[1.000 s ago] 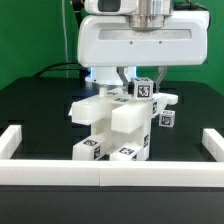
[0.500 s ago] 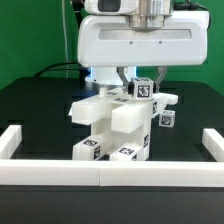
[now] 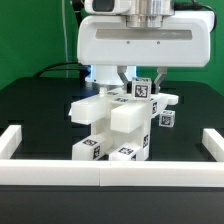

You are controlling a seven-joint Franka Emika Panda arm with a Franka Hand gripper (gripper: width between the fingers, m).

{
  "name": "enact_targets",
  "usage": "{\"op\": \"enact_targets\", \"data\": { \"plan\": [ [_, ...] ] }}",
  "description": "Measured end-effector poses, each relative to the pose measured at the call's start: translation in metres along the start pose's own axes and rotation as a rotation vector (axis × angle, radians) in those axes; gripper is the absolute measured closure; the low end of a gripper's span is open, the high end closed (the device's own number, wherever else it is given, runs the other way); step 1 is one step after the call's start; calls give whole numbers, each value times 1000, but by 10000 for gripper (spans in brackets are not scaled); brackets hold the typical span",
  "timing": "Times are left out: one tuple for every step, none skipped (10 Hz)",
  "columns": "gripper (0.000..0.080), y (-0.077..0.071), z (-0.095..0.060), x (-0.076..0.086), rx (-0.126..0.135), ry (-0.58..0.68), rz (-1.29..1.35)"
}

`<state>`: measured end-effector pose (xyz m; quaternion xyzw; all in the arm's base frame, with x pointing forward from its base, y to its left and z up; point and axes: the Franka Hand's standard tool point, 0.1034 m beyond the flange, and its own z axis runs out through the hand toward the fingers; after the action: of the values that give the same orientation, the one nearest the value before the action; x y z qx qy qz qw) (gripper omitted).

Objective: Assemble chair

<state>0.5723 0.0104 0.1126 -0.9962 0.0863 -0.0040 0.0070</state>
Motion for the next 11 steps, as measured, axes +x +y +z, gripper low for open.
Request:
{"op": "enact_targets", "data": {
  "plan": [
    [523,0,0,0,0,0,55],
    [523,0,0,0,0,0,120],
    [523,0,0,0,1,0,155],
    [523,-1,0,0,1,0,249],
    [523,-1,0,0,1,0,310],
    [523,-1,0,0,1,0,364],
    [523,-2,0,0,1,0,437],
    [523,-2,0,0,1,0,498],
    [523,-2,0,0,1,-1,535],
    [523,-3,0,-1,2,-1,616],
    [523,-3,0,-1,2,-1,667]
  ]
}}
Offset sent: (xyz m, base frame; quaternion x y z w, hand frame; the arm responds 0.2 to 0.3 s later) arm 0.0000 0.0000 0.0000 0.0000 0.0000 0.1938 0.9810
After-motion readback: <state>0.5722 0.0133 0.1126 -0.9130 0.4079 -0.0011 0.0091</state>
